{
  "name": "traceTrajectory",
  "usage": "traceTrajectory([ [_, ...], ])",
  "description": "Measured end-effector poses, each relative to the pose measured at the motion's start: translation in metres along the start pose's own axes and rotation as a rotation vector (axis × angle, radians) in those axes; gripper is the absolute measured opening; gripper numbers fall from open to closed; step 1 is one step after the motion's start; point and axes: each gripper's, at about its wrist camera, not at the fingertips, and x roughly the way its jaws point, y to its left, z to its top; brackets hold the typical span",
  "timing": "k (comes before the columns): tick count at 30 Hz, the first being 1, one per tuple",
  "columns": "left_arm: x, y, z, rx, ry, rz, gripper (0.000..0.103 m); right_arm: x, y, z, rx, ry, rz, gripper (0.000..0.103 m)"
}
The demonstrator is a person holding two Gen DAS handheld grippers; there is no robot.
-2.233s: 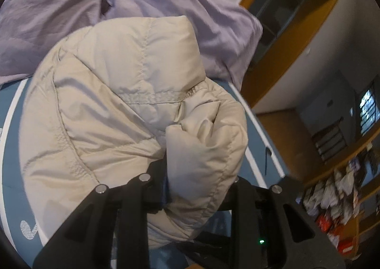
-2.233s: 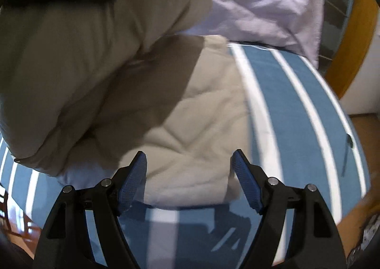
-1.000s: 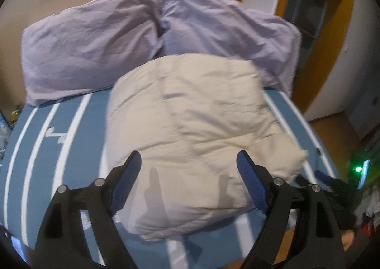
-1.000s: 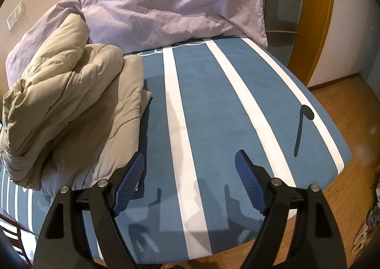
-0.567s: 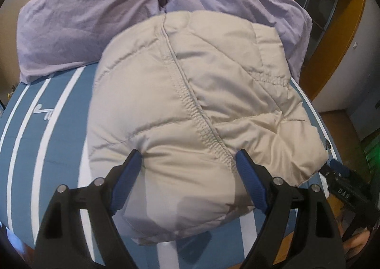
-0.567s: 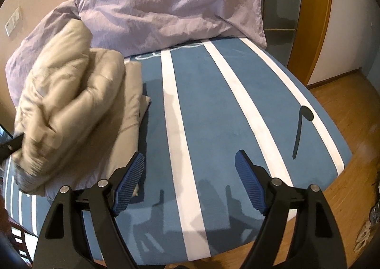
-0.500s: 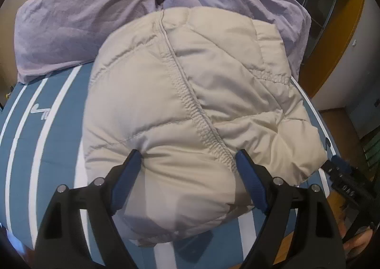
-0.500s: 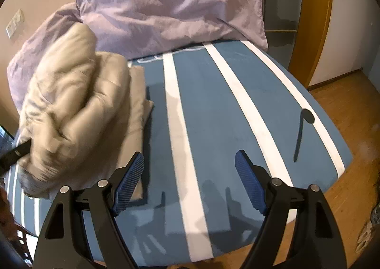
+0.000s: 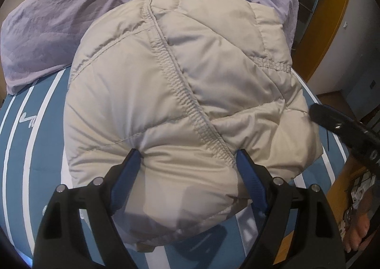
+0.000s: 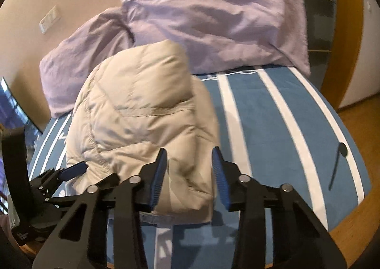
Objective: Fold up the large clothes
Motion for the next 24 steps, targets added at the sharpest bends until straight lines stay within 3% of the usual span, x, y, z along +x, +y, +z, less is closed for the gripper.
traceTrajectory([
  [11, -0.007, 0.000, 0.000, 0.028, -0.014, -0.029, 0.082, 0.034, -0.005, -0.010, 0.043, 0.103, -0.021, 0.033],
  [16, -0.018, 0.003, 0.005, -0.001, -0.024, -0.084, 0.082, 0.047, -0.011, -0.016, 0.069, 0.135, -0.026, 0.033],
  [24, -0.041, 0.010, 0.032, -0.020, -0.100, -0.111, 0.082, 0.056, -0.014, -0.024, 0.092, 0.156, -0.030, 0.033],
])
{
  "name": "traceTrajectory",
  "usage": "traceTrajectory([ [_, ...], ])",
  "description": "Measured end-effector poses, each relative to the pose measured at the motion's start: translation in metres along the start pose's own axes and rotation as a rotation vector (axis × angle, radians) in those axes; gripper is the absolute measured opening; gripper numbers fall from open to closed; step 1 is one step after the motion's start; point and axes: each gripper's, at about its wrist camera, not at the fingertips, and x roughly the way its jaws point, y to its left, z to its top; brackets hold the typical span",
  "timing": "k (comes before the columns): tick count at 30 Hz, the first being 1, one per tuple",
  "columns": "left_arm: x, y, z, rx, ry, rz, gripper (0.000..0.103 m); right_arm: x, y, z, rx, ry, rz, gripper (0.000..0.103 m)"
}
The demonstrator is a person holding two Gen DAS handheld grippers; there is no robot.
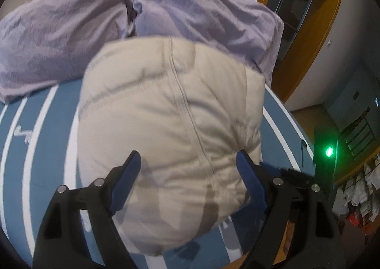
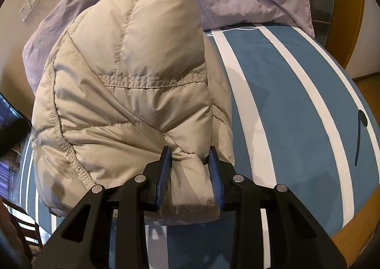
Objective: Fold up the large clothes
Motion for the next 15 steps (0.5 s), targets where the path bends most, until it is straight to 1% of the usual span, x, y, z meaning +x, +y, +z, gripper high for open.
traceTrajectory([
  [2, -0.002, 0.003, 0.009, 0.009, -0.022, 0.022, 0.082, 0.001, -0.001, -0.001, 0.007, 0.002, 0.000, 0.033],
  [5, 0.000, 0.011, 0.018, 0.005, -0.033, 0.057, 0.082, 0.002, -0.001, -0.002, 0.013, 0.004, -0.002, 0.033],
  [8, 0.004, 0.022, 0.026, -0.003, -0.041, 0.110, 0.082, 0.003, -0.002, -0.001, 0.014, 0.004, -0.003, 0.033],
  [10, 0.008, 0.032, 0.029, -0.013, -0.041, 0.147, 0.082, 0.004, -0.003, -0.001, 0.016, 0.005, -0.003, 0.033],
  [15, 0.018, 0.049, 0.031, -0.042, -0.031, 0.208, 0.082, 0.005, -0.004, -0.001, 0.018, 0.007, -0.003, 0.033],
])
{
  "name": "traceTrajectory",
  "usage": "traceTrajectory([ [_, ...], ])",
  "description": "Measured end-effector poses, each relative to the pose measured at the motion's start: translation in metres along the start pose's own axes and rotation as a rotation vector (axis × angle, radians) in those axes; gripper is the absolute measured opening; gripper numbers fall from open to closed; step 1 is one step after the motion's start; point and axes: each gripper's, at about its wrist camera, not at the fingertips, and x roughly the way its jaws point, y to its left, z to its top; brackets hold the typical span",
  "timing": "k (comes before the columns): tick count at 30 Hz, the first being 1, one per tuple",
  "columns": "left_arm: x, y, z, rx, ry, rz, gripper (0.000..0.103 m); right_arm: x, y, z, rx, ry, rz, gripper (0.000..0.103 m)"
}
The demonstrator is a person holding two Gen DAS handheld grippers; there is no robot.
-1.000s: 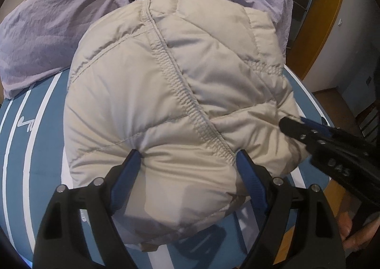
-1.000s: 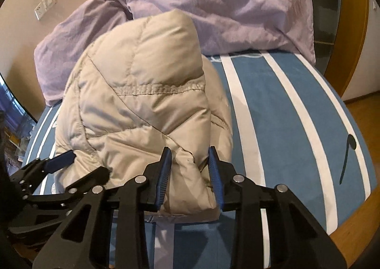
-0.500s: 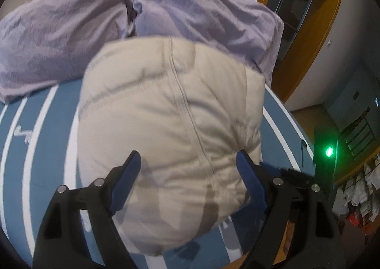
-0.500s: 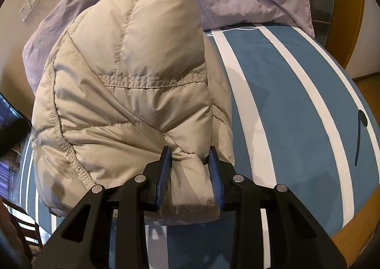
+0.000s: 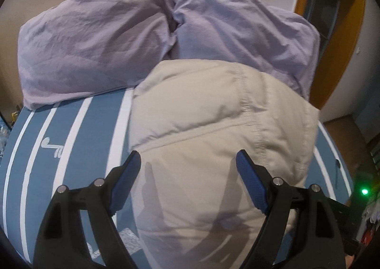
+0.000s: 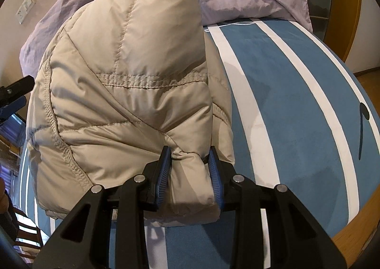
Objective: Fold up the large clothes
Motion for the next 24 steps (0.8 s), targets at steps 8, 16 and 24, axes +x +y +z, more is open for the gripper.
traceTrajectory([
  [8, 0.022, 0.001, -0.008, 0.010, 0.024, 0.017, 0.085, 0.001, 0.000, -0.001, 0.009, -0.002, -0.008, 0.034],
  [16, 0.041, -0.004, -0.014, 0.048, 0.039, 0.044, 0.085, -0.016, 0.005, 0.002, -0.011, -0.041, -0.060, 0.048],
  [24, 0.051, -0.006, -0.013, 0.058, 0.059, 0.029, 0.085, -0.043, 0.019, 0.035, -0.025, -0.160, -0.034, 0.048],
])
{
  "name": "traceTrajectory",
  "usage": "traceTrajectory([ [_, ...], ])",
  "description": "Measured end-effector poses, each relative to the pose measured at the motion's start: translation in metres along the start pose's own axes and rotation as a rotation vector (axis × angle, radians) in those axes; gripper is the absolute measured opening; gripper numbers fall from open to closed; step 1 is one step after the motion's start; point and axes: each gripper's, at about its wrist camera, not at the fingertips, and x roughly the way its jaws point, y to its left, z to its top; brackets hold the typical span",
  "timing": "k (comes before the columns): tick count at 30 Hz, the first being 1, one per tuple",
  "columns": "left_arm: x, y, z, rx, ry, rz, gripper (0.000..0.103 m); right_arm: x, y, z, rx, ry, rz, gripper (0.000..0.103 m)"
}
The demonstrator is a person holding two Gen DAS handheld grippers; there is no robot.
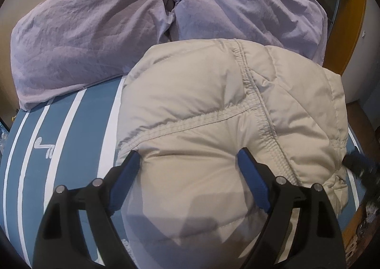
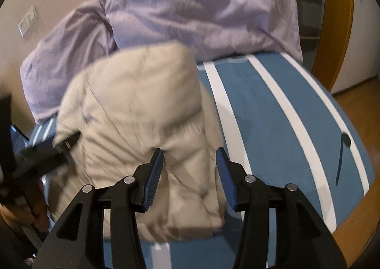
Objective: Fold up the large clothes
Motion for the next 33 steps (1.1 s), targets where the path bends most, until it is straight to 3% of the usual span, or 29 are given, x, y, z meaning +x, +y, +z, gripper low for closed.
traceTrajectory([
  [10, 0.003, 0.002, 0.001, 0.007, 0.005, -0.024, 0.085, 0.028, 0.036, 0.032, -0.034, -0.043, 0.011, 0.048],
  [16, 0.004, 0.003, 0.002, 0.009, 0.008, -0.035, 0.085, 0.022, 0.038, 0.046, -0.020, -0.128, 0.004, 0.048],
  [26, 0.005, 0.003, 0.004, 0.013, 0.003, -0.051, 0.085, 0.073, 0.031, 0.035, -0.041, -0.016, -0.052, 0.043],
  [33, -0.001, 0.005, 0.008, -0.004, -0.020, -0.074, 0.086, 0.092, 0.027, 0.023, -0.049, 0.012, -0.060, 0.043],
])
